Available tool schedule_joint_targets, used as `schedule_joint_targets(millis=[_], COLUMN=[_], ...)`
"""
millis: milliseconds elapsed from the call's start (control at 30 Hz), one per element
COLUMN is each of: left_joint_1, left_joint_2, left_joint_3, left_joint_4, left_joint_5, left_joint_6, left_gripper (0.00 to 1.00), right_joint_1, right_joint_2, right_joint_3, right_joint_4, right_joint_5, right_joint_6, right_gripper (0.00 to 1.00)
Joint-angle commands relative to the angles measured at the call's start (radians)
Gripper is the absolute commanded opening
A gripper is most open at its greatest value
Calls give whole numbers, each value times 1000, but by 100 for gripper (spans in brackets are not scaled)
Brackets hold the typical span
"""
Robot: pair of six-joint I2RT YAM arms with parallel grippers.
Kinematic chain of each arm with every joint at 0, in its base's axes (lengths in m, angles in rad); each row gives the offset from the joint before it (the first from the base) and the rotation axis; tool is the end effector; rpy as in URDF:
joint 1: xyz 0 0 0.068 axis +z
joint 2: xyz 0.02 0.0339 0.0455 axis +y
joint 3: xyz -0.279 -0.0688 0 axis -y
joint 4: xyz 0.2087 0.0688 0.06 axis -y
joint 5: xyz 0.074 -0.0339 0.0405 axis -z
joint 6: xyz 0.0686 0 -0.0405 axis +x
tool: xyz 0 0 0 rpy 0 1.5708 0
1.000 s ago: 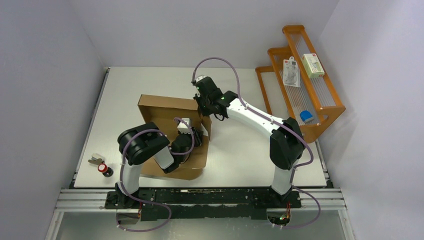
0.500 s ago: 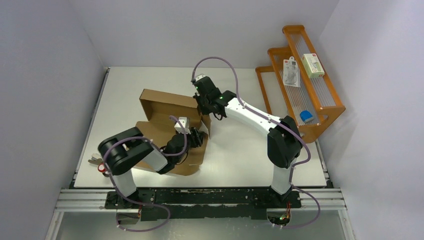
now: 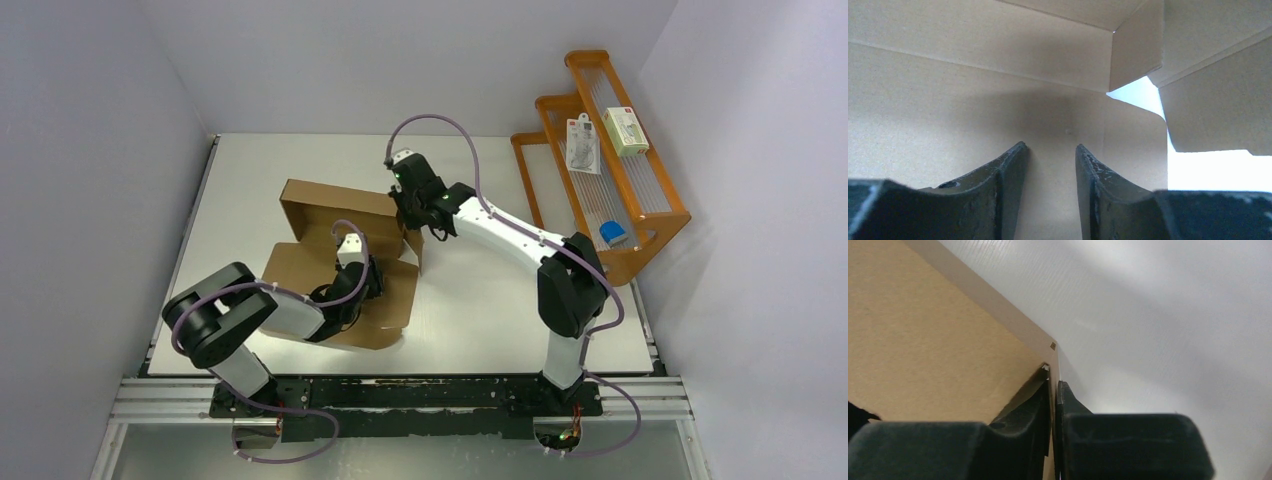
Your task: Fold the paper box
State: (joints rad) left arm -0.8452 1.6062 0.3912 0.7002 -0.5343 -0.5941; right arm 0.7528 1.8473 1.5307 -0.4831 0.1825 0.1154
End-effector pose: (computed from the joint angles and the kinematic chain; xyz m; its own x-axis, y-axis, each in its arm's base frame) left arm 0.2084 -0.1823 0.1521 -0.4665 -0.2001 -0.8616 0.1069 0.9542 -0.2794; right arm 0.3090 0.2724 0.2725 -0.5867 -0.3945 -0.7073 -0.5159 0.8552 -0.0490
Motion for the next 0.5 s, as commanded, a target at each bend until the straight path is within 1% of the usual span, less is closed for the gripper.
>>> schedule_joint_targets(millis=[0,67,200,267,367,467], left_joint_1=[4,3,3,3,2,-5], left_joint_2=[53,65,80,86,98,114], left_joint_3=[-2,-6,10,15,20,23], left_joint_4=[-99,-94,-112,-111,-102,-90], left_joint_5=[58,65,74,86,117,145], left_joint_6=[-93,-111,-125,-132,-145,-160], left_gripper=[44,43,41,40,39,38], right_joint_1=[-8,-6,-8,-8,-8,-7], right_joint_2=[-62,-79,-131,-157,-184,-186], right_joint_3=[-25,-34,-67,-87,-107,-111], right_joint_4=[-16,-33,-53,-54,-45,-29], right_joint_5=[1,3,11,33,31,9], right_joint_6=[17,26,35,50,77,121], right_gripper=[17,22,23,20,10,7])
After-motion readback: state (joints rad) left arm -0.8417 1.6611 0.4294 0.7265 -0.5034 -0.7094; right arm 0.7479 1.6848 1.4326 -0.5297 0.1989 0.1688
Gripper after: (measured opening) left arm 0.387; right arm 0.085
